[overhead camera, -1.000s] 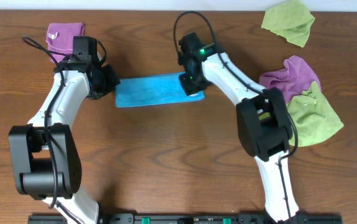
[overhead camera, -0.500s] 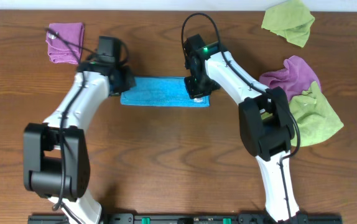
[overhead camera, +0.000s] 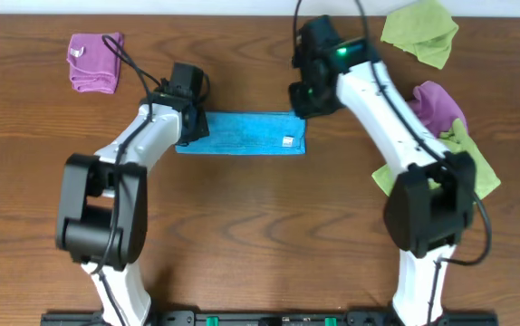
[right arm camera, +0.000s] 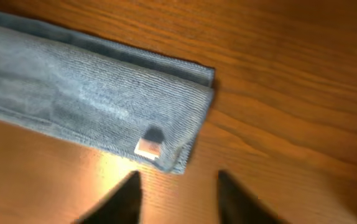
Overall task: Fold the cloth
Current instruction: 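Grasp the right end of the strip with the right gripper, then fold the right end of the strip leftward over the left half, then reach the left gripper to the folded blue cloth and grasp it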
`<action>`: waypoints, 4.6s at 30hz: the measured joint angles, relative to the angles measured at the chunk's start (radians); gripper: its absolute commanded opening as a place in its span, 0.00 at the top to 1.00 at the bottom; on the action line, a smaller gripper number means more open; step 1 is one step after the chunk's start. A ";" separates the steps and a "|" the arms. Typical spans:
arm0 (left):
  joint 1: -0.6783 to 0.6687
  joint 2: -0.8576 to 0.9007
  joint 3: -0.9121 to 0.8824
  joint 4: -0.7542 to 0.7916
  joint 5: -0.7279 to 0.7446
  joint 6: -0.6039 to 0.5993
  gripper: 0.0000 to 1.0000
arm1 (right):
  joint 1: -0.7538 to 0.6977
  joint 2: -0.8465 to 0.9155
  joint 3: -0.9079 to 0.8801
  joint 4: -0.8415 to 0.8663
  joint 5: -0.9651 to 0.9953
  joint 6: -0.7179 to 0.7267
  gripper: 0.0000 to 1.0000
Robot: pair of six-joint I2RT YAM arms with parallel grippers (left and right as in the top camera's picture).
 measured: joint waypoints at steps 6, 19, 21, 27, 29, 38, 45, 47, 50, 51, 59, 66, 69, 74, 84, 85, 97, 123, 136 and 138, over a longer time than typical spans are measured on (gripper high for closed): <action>0.000 0.033 0.002 0.004 0.015 0.000 0.94 | -0.127 -0.001 -0.013 -0.013 -0.193 -0.074 0.18; 0.009 0.047 0.022 -0.018 0.047 0.000 0.94 | -0.205 0.003 -0.300 0.191 -0.550 -0.159 0.08; 0.009 0.047 0.022 -0.018 0.048 0.000 0.94 | -0.200 0.006 -0.344 0.237 -0.572 -0.156 0.08; 0.010 0.047 0.022 -0.018 0.049 0.000 0.94 | -0.195 0.012 -0.428 0.350 -0.605 -0.125 0.09; 0.010 0.047 0.022 -0.018 0.049 0.000 0.94 | -0.192 0.012 -0.430 0.378 -0.608 -0.115 0.09; 0.010 0.047 0.023 -0.018 0.053 0.000 0.94 | -0.180 0.066 -0.430 0.462 -0.652 -0.020 0.16; 0.013 0.047 0.023 -0.016 0.071 0.000 0.94 | -0.148 0.108 -0.427 0.495 -0.670 0.040 0.99; 0.015 0.047 0.024 -0.016 0.079 0.000 0.94 | -0.132 0.127 -0.427 0.493 -0.661 0.049 0.99; 0.019 0.047 0.034 -0.032 0.109 0.000 0.94 | -0.123 0.133 -0.417 0.462 -0.662 0.066 0.99; 0.020 0.045 0.037 -0.040 0.126 0.000 0.94 | -0.125 0.133 -0.406 0.438 -0.655 0.067 0.99; 0.062 -0.153 0.040 -0.110 0.191 -0.001 0.94 | -0.188 0.132 -0.109 -0.027 -0.387 0.058 0.98; 0.106 -0.416 0.070 -0.175 0.199 -0.005 0.94 | -0.165 0.114 0.100 -0.210 0.082 0.080 0.99; 0.106 -0.463 0.070 -0.191 0.203 -0.005 0.94 | -0.079 0.114 0.096 -0.138 0.160 0.085 0.99; 0.106 -0.528 0.070 -0.233 0.203 -0.005 0.94 | 0.115 0.117 0.087 -0.038 0.211 0.091 0.99; 0.106 -0.585 0.070 -0.261 0.202 -0.005 0.94 | 0.272 0.192 0.082 -0.021 0.219 0.091 0.71; 0.106 -0.587 0.070 -0.262 0.202 -0.004 0.94 | 0.277 0.193 0.080 -0.018 0.200 0.092 0.61; 0.156 -0.588 0.069 -0.276 0.146 -0.003 0.83 | 0.298 0.193 0.086 -0.021 -0.088 0.024 0.81; 0.182 0.000 -0.084 0.283 0.899 -0.115 0.04 | -0.092 0.097 -0.002 0.163 -0.205 0.008 0.99; 0.095 0.066 -0.085 0.353 1.003 -0.173 0.05 | -0.155 0.112 -0.130 0.301 -0.270 0.054 0.99; 0.080 0.066 -0.085 0.348 0.995 -0.174 0.04 | -0.157 0.125 -0.130 0.302 -0.273 0.063 0.99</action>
